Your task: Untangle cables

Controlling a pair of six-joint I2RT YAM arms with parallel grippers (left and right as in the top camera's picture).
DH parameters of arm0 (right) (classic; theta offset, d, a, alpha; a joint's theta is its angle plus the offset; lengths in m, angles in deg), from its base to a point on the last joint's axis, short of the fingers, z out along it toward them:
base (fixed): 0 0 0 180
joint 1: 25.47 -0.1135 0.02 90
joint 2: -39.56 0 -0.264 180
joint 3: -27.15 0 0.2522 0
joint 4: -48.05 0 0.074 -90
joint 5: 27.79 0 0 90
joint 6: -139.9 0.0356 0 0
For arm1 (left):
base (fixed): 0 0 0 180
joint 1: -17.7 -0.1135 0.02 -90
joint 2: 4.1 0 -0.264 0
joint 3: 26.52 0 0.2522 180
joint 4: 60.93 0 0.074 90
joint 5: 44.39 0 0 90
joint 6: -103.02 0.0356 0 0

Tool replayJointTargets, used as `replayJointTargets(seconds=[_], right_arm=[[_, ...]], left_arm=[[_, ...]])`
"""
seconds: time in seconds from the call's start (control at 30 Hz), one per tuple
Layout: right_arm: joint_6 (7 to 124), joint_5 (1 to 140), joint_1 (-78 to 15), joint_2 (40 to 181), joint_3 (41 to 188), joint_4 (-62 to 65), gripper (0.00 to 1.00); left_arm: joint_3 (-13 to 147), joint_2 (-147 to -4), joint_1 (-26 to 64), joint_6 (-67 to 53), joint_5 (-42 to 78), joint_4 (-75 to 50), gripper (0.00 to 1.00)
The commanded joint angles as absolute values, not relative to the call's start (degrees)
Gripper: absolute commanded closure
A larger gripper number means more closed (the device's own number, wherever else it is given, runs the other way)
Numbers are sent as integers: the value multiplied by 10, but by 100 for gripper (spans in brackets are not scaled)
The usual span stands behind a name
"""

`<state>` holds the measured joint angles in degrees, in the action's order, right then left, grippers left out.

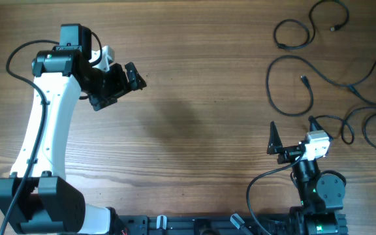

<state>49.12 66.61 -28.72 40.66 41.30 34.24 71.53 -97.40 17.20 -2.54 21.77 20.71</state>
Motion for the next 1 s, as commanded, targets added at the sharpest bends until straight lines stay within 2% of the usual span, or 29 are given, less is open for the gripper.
replayJointTargets(seconds=[0.0,0.97], right_arm=[[484,656,-288,397,412,342,0],[454,636,-280,398,412,342,0]], left_arm=[[722,-969,169,-28,221,207,0],[722,-969,169,-28,221,207,0]])
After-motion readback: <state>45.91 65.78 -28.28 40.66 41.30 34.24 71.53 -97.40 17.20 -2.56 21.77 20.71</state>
